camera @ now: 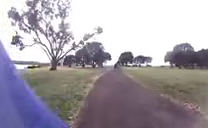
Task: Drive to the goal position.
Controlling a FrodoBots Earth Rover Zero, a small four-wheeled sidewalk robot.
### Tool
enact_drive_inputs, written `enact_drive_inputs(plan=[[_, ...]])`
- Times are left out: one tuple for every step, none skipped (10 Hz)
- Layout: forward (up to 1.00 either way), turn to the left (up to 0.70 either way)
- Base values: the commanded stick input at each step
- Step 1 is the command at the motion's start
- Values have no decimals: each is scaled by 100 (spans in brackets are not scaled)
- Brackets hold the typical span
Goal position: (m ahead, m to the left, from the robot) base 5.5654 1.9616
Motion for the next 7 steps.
enact_drive_inputs(plan=[[70, 0], [70, 0], [70, 0], [70, 0], [70, 0], [70, 0], [70, 0]])
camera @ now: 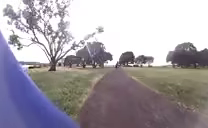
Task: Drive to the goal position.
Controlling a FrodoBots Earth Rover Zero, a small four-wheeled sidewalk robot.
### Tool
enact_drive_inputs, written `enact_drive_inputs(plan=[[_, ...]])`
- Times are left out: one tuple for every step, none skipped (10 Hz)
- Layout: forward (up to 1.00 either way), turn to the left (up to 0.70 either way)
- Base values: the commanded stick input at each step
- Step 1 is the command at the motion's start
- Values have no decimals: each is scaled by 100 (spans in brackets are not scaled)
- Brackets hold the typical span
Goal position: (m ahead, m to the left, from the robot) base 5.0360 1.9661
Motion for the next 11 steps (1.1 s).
enact_drive_inputs(plan=[[70, 0], [70, 0], [70, 0], [70, 0], [70, 0], [70, 0], [70, 0], [70, 0], [70, 0], [70, 0], [70, 0]])
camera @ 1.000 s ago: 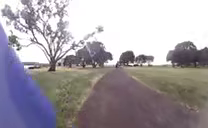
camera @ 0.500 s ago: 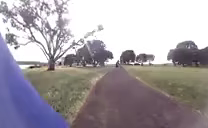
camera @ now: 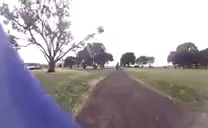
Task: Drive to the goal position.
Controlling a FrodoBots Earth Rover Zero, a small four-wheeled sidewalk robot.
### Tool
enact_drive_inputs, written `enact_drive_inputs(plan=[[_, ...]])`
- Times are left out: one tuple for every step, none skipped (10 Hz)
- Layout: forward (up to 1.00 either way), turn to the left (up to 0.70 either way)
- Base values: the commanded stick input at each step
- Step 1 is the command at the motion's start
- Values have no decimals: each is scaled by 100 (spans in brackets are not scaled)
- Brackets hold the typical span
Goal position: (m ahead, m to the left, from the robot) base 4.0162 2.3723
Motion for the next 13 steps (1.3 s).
enact_drive_inputs(plan=[[70, 0], [70, 0], [70, 0], [70, 0], [70, 0], [70, 0], [70, 0], [70, 0], [70, 0], [70, 0], [70, 0], [70, 0], [70, 0]])
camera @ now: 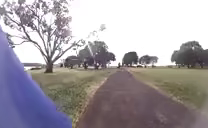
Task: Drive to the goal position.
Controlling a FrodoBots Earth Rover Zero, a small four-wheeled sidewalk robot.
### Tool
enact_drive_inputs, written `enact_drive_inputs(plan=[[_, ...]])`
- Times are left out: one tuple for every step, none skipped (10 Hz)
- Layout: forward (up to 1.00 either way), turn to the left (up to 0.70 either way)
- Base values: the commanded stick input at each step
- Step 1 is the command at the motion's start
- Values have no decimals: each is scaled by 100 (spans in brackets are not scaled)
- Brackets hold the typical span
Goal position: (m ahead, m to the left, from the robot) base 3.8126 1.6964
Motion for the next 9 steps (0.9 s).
enact_drive_inputs(plan=[[70, 0], [70, 0], [70, 0], [70, -1], [70, -1], [70, -1], [70, -1], [70, -1], [70, -1]])
